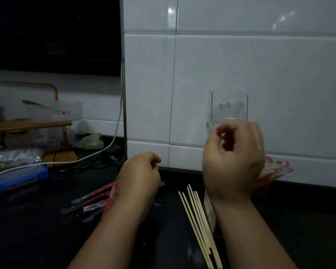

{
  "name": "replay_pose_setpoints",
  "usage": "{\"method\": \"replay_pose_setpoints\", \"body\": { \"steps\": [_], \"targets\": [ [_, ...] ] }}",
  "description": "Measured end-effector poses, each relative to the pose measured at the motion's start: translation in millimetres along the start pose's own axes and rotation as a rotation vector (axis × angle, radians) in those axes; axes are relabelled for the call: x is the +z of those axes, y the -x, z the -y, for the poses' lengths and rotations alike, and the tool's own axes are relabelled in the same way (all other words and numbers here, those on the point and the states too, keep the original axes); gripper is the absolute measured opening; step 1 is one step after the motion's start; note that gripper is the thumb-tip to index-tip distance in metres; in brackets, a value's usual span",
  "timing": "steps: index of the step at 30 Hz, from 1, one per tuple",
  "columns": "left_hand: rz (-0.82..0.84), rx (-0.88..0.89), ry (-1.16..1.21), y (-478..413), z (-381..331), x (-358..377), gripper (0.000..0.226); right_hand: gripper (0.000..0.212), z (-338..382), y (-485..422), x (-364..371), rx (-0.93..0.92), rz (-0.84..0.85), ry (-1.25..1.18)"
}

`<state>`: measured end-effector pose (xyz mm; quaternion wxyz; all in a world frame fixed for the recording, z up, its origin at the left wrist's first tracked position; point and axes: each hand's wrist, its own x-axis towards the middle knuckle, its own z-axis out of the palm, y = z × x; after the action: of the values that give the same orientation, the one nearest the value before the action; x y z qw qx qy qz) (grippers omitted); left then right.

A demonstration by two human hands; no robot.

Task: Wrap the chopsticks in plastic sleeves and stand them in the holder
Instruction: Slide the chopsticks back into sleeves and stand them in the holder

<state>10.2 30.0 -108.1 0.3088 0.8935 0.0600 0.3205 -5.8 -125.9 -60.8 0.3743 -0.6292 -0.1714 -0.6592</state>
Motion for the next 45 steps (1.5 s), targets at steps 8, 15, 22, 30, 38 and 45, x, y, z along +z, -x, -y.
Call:
{"method": "replay_pose_setpoints", "body": {
  "steps": [8,15,22,30,38,45],
  "targets": [
    [0.483,-0.043,-0.393,-12,15,11,0.023,0.003,20,25,16,-0.155,0.453,-0.09],
    [0.562,-0.139,-0.454,-9,19,15,0.038,0.018,19,27,23,0.341,1.211,0.346],
    [0.646,-0.131,-0.526,-9,18,18,0.048,0.038,2,47,25,0.434,1.639,0.64],
    [0.538,-0.104,-0.303,-9,18,28,0.036,0.04,-5,55,25,0.486,1.548,0.603],
    [0.334,-0.231,0.25,-10,17,20,0.02,0.035,-9,55,29,0.528,1.461,0.539],
    [0.36,-0.247,0.375,-8,14,17,0.011,0.02,-8,47,29,0.606,1.244,0.415]
  ]
}}
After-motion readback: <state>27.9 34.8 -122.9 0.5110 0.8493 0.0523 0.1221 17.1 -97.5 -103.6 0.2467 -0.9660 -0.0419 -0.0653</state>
